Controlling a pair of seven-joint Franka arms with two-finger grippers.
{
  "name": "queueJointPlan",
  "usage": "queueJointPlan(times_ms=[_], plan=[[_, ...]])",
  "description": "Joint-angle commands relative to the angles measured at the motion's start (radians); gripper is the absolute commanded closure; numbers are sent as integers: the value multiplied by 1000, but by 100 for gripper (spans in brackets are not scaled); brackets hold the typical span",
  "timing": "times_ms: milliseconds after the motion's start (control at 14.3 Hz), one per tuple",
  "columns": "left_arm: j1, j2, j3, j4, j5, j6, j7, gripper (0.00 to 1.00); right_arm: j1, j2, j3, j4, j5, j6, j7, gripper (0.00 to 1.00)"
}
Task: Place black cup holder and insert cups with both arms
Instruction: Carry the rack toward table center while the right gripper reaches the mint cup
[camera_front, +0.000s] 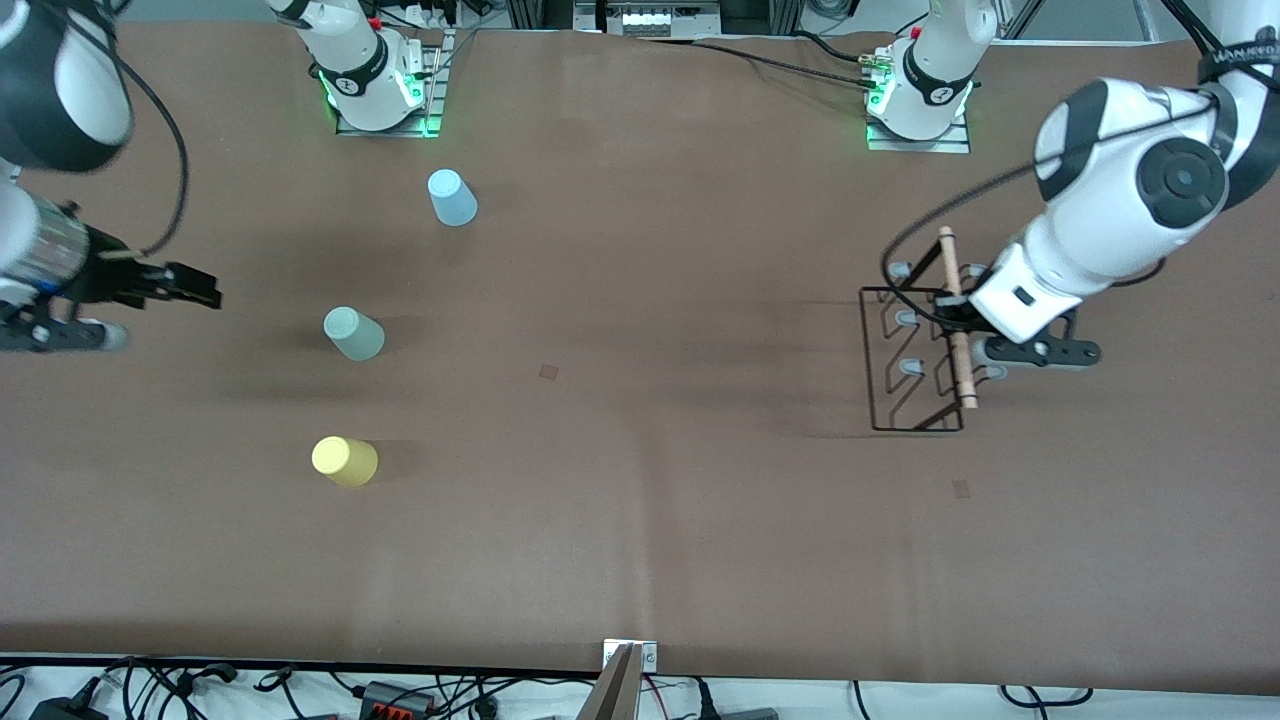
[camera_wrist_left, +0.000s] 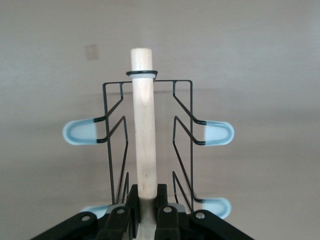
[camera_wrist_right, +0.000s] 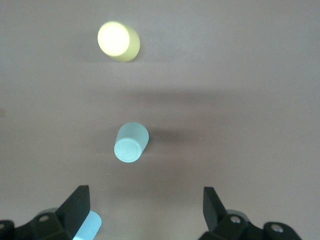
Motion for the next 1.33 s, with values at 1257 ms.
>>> queueJointPlan(times_ms=[1257], plan=[[-484,421,-133,492,141,-39,-669,100,88,83,4,-450,4,507,92,0]])
